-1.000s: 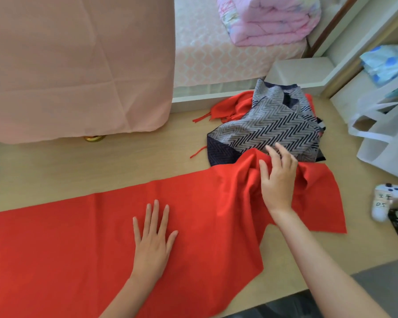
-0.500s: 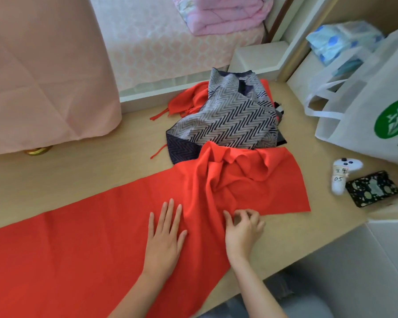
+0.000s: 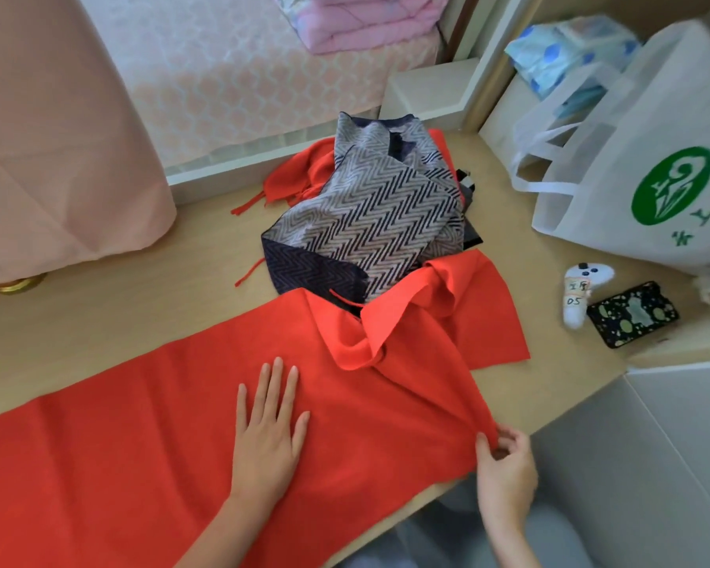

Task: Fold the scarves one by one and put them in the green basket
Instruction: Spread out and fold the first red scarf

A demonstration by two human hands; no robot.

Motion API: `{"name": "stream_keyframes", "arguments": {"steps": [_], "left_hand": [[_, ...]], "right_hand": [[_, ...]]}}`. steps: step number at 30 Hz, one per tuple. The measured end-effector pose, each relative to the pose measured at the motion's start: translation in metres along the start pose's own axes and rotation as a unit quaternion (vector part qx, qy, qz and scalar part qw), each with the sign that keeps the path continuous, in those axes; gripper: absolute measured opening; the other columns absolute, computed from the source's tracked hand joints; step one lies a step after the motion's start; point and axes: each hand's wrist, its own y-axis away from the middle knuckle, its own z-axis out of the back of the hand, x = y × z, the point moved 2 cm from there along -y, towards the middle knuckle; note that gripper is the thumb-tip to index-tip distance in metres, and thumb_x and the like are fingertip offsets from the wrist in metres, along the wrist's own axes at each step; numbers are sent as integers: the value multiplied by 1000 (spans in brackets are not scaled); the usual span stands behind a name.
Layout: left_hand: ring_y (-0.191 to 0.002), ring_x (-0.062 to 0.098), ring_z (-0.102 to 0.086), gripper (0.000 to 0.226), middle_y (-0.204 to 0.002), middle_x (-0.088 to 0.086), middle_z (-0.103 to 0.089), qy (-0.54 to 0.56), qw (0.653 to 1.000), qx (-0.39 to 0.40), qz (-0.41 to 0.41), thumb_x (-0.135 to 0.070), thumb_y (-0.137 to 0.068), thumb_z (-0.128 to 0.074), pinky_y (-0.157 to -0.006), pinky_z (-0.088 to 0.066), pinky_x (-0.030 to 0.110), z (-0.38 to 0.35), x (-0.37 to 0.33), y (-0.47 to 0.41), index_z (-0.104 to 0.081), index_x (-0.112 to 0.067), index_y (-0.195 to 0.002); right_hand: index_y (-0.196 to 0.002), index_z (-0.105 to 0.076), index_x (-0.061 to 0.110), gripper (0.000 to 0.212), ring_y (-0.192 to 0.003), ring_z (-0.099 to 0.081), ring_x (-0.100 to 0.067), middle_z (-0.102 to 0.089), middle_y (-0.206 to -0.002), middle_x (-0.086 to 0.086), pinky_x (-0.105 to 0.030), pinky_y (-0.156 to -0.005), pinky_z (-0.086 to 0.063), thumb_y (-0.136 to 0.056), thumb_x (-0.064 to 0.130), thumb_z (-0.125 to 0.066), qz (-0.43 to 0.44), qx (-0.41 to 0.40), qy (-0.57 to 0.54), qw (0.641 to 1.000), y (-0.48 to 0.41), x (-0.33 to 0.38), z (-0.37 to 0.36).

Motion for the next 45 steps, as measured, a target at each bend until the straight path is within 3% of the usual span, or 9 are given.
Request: {"name": "stream_keyframes", "arguments": {"steps": [4,8,15,20,24,29,33,40,45], "left_hand": [[-147,24,-16,64,-159,11,-21,15,1000,-9,2,-47,-101,-10,-118,-12,50,1,-4,0,-32,-9,-148],[-148,22,-13,63,-160,9,-17,37,999,-16,-15,-46,-101,-11,-117,-12,50,3,-22,0,-28,-9,-150],[-147,22,-18,61,-158,10,-23,165,977,-110,-83,-37,-95,-41,-119,-14,42,45,-83,-43,-31,-9,-148],[-142,22,-30,73,-152,7,-36,197,970,-91,-110,-41,-86,-58,-116,-23,41,67,-138,-109,-33,-11,-148],[-126,29,-47,84,-137,11,-50,153,984,6,-94,-35,-83,-70,-104,-34,35,70,-167,-154,-26,-10,-150],[-106,24,-58,26,-110,5,-65,224,972,-13,-72,-25,-92,-59,-84,-36,29,74,-175,-177,-64,-16,-116],[-99,23,-62,19,-102,5,-70,388,920,-32,-38,-21,-97,-52,-87,-44,33,89,-197,-197,-68,-13,-104],[-113,25,-57,30,-118,8,-66,375,924,56,-38,-27,-100,-47,-91,-40,28,80,-232,-222,-61,-12,-122],[-115,26,-56,54,-122,6,-61,186,976,86,-67,-41,-84,-67,-91,-45,38,59,-214,-215,-52,-15,-129]], "right_hand": [[-116,-55,3,47,-98,-47,-37,-61,-104,-16,-45,-84,-37,-74,6,-76,42,-30,66,996,4,5,-5],[-121,-55,6,44,-111,-41,-34,-53,-121,-15,-46,-94,-34,-80,8,-72,124,-12,38,991,-3,22,-11],[-138,-42,8,60,-133,-29,-32,-42,-140,-14,-46,-108,-28,-89,36,-63,-22,7,-94,995,-87,49,-15],[-121,-56,6,51,-120,-36,-38,-47,-129,-18,-45,-102,-32,-84,38,-69,-51,43,-17,998,-124,56,-31],[-114,-56,2,29,-100,-54,-24,-59,-109,-11,-27,-79,-38,-96,25,-55,-41,27,-150,987,-131,62,-16],[-118,-53,7,25,-98,-54,-14,-57,-109,-2,-14,-75,-40,-99,22,-49,-22,-98,-227,969,-155,78,33],[-121,-52,8,27,-101,-52,-9,-54,-112,2,2,-72,-35,-98,21,-49,9,-159,-256,954,-183,85,65],[-145,-29,13,70,-136,-28,-35,-26,-149,-19,-49,-110,-30,-88,33,-65,-86,-34,-128,987,-159,18,33],[-116,-61,7,53,-119,-35,-36,-43,-130,-18,-45,-102,-29,-79,42,-73,-131,18,-34,991,-102,0,12]]}}
